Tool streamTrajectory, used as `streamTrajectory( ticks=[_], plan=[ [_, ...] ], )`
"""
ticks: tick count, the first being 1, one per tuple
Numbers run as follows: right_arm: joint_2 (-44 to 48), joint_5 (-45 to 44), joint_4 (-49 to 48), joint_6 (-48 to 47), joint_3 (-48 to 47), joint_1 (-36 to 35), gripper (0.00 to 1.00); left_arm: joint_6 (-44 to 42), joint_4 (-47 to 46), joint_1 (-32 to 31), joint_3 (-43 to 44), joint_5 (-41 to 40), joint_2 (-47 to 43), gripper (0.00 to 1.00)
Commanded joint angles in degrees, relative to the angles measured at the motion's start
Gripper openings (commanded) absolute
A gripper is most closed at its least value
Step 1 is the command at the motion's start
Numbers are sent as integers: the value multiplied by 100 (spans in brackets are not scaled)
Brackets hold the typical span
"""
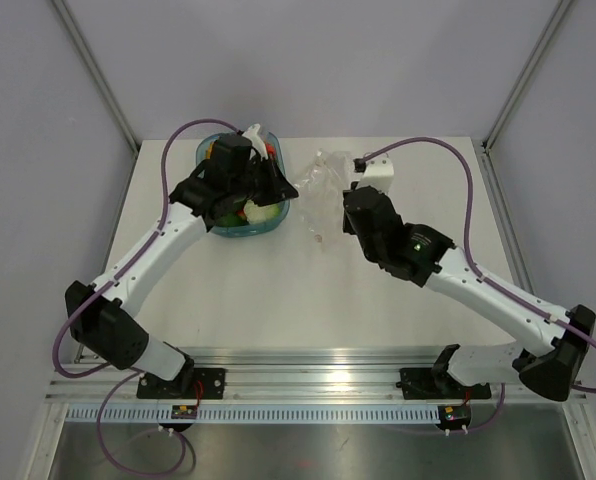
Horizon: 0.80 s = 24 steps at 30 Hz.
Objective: Place the food in the zip-top bag and seal the zipper
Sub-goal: Pick up the zipper food storage bag at the center of the board.
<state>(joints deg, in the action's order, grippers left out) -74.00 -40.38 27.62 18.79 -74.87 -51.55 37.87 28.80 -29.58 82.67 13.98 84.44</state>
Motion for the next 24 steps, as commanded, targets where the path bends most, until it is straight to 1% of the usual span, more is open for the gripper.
streamTrajectory(
  ticks=[1, 2, 3, 4, 5, 7, 8, 10, 12, 13, 14, 16, 18, 19, 22, 24],
  plan=[
    [507, -322, -45, 1264, 630, 66, 0, -613, 451, -65, 547, -220, 177, 0],
    [605, -252, -168, 1546, 875, 57, 0, -692, 486, -100, 644, -264, 221, 0],
    [710, -173, -238, 2149, 1339, 57, 1, -876, 547, -205, 880, -342, 282, 0],
    [868, -154, -370, 2451, 1570, 66, 1, -982, 722, -284, 986, -360, 448, 0],
    [948, -67, -441, 2881, 1990, 57, 2, -1174, 820, -468, 1196, -422, 555, 0],
    [1036, 117, -669, 3156, 2431, 66, 4, -1421, 1101, -723, 1356, -475, 940, 0],
    [1019, 205, -731, 3262, 2529, 66, 6, -1475, 1180, -994, 1426, -536, 1073, 0],
    [914, 259, -609, 3368, 2583, 66, 8, -1537, 1321, -1233, 1541, -633, 1328, 0],
    [870, 285, -460, 3377, 2583, 66, 10, -1493, 1252, -1471, 1454, -738, 1522, 0],
    [895, 311, -441, 3386, 2626, 57, 13, -1467, 1173, -1497, 1392, -704, 1540, 0],
    [931, 338, -450, 3308, 2653, 66, 18, -1432, 1103, -1524, 1331, -608, 1540, 0],
    [1044, 285, -371, 3298, 2671, 66, 33, -1422, 988, -1524, 1217, -554, 1496, 0],
    [1124, 206, -318, 3211, 2697, 84, 40, -1466, 935, -1524, 1155, -554, 1408, 0],
    [1150, 267, -327, 3158, 2697, 110, 46, -1510, 944, -1524, 1111, -519, 1382, 0],
    [1037, 434, -283, 3008, 2618, 259, 54, -1554, 935, -1524, 1058, -431, 1259, 0],
    [949, 548, -327, 2912, 2600, 329, 55, -1554, 900, -1515, 997, -378, 1172, 0]
  ],
)
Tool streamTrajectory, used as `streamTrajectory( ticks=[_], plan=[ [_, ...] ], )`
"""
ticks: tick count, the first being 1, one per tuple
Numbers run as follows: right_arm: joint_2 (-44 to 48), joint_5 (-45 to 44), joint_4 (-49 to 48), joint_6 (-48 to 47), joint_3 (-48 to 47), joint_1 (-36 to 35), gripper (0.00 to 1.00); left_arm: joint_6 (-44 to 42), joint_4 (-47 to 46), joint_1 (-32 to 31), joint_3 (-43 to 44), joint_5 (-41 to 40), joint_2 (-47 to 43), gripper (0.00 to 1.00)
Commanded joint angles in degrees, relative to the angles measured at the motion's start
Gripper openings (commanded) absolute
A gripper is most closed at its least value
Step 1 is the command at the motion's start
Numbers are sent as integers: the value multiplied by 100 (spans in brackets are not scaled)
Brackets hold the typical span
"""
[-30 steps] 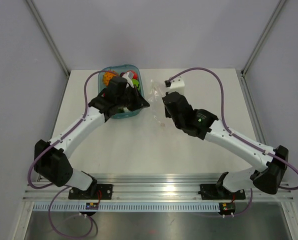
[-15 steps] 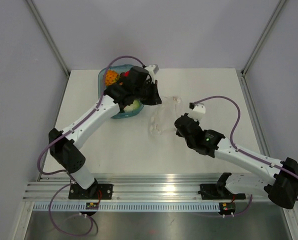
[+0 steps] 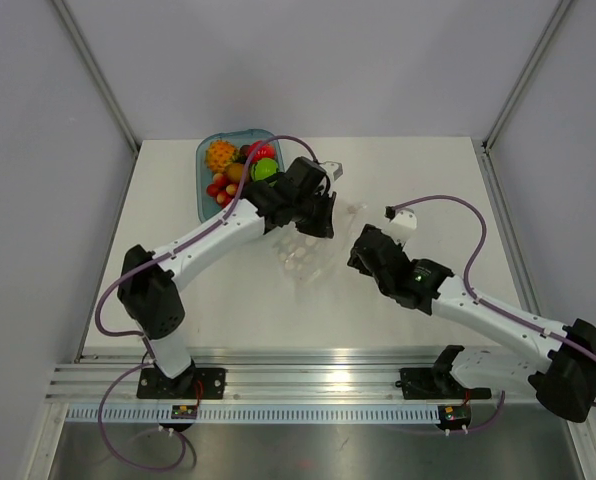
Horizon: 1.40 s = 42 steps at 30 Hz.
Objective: Place the food in the zip-top bag and seal the zipper
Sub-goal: Pick up the zipper food storage bag at the center of the board.
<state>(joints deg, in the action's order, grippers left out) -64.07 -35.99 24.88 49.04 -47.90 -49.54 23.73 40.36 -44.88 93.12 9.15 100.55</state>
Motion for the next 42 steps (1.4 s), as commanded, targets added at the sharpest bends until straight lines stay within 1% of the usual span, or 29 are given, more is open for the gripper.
streamTrajectory(
  ticks=[1, 5, 8, 10, 17, 26, 29, 31, 35, 37, 39, 40, 42],
  plan=[
    [-53, 257, -115, -140, -71, 146, 57, -123, -274, 15, -66, 140, -466, 0],
    [-211, 706, -588, -184, 17, 164, 59, -70, -362, 15, -110, 184, -546, 0],
    [-62, 1005, -1106, -210, 236, 164, 63, -79, -318, 15, -101, 201, -528, 0],
    [105, 1050, -1249, -193, 342, 164, 63, -87, -292, 15, -101, 193, -519, 0],
    [-79, 1208, -1266, -298, 9, 164, 65, -96, -283, 15, -171, 158, -563, 0],
    [255, 1322, -1407, -245, -44, 164, 66, -114, -257, 15, -233, 96, -546, 0],
    [106, 1252, -1381, -263, -53, 164, 67, -88, -283, 23, -233, 131, -554, 0],
    [-157, 1165, -1346, -263, -88, 173, 67, -79, -283, 23, -224, 184, -563, 0],
    [-754, 1138, -1661, -280, -105, 173, 65, -61, -265, 23, -216, 210, -668, 0],
    [-966, 1129, -1776, -333, -184, 181, 58, -44, -257, 32, -215, 236, -712, 0],
    [-1159, 1138, -1759, -360, -289, 243, 48, -43, -213, 50, -215, 254, -782, 0],
    [-1160, 1094, -1698, -377, -308, 269, 31, -43, -152, 85, -207, 219, -809, 0],
    [-960, 963, -1531, -430, -290, 392, 15, -87, -72, 120, -215, 167, -896, 0]
  ],
)
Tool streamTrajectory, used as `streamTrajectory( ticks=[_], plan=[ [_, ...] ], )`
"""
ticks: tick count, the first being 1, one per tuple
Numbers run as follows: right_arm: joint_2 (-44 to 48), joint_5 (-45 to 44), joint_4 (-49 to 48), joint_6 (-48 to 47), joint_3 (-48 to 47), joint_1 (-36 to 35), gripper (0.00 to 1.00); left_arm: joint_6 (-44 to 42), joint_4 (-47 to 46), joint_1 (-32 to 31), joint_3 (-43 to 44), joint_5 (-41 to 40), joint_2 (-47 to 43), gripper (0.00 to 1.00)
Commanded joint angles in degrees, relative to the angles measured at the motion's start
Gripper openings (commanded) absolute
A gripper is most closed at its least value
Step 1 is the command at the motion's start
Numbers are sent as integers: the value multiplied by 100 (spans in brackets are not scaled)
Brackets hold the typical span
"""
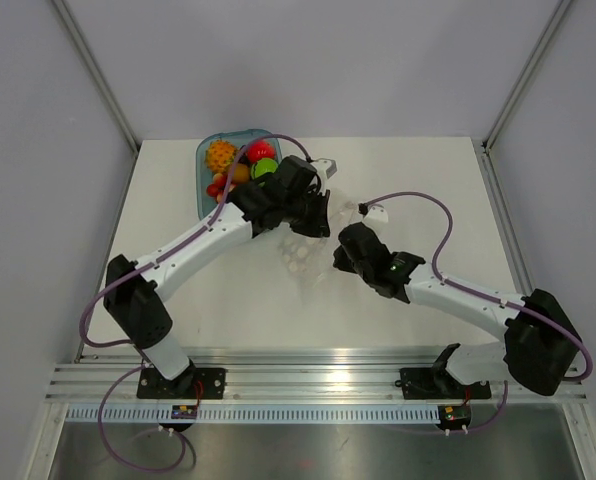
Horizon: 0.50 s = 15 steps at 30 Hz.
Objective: Place the food in the zip-top bag and seal the zipper
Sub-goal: Pick up the zipper food storage bag at the center of the board.
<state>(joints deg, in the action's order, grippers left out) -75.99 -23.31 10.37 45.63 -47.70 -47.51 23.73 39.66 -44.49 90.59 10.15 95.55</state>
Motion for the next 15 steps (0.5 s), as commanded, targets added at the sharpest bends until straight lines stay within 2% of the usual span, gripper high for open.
streamTrajectory(
  ticks=[1, 5, 8, 12, 15],
  plan=[
    [355, -340, -18, -193, -292, 233, 2, -105, 85, 142, 29, 22, -423, 0],
    [1084, -481, 543, -720, -362, 601, 0, -272, 296, 309, 90, -84, -449, 0],
    [1226, -613, 1045, -1318, -818, 690, 0, -456, 603, 336, 484, -5, -169, 0],
    [999, -640, 1747, -1855, -1941, 690, 0, -492, 807, 318, 881, 154, 209, 0],
    [586, -579, 2512, -1873, -2584, 690, 0, -474, 771, 318, 864, -12, 280, 0]
  ],
)
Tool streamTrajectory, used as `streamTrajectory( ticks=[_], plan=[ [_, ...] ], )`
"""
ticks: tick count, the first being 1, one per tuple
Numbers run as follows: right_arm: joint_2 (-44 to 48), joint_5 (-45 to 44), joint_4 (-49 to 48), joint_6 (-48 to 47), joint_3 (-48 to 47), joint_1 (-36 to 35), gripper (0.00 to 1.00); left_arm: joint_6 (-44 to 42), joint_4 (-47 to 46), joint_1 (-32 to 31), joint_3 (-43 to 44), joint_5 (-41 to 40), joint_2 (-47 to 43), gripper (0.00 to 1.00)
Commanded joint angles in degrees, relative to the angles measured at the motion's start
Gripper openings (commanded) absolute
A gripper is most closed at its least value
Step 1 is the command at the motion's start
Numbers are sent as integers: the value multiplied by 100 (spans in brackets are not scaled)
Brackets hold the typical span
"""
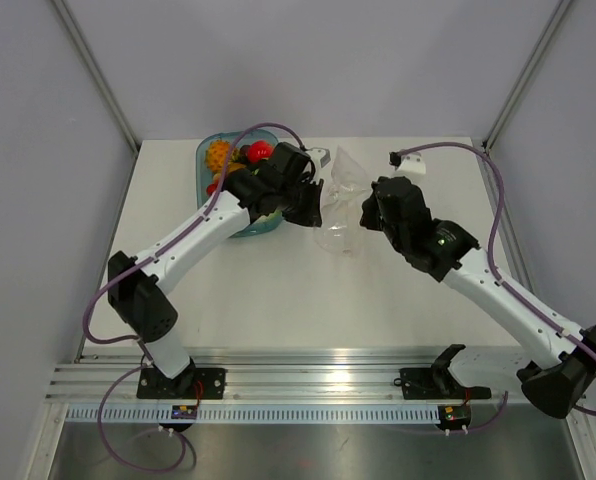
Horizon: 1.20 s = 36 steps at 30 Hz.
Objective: Place the food in the zip-top bag and seal the zipper
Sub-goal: Pick up the zipper food storage bag at the center of the board, then pick up the fake fruit from the bin.
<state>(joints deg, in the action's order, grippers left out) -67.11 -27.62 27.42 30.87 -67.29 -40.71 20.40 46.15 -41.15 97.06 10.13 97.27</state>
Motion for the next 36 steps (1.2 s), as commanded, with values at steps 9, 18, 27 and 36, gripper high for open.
streamTrajectory(
  ticks=[9, 18, 27, 36],
  plan=[
    [-1233, 151, 1301, -56, -294, 10, 0, -98, -184, 1, -292, -109, 538, 0],
    [-1585, 257, 1038, -72, -329, 19, 0, -124, -634, 440, -802, 296, -356, 71],
    [-1814, 494, 888, -90, -540, 28, 0, -142, -669, 1908, -1383, 403, -1360, 72],
    [-1840, 652, 862, -82, -672, 28, 0, 148, -845, 2313, -392, -740, -70, 99]
  ],
)
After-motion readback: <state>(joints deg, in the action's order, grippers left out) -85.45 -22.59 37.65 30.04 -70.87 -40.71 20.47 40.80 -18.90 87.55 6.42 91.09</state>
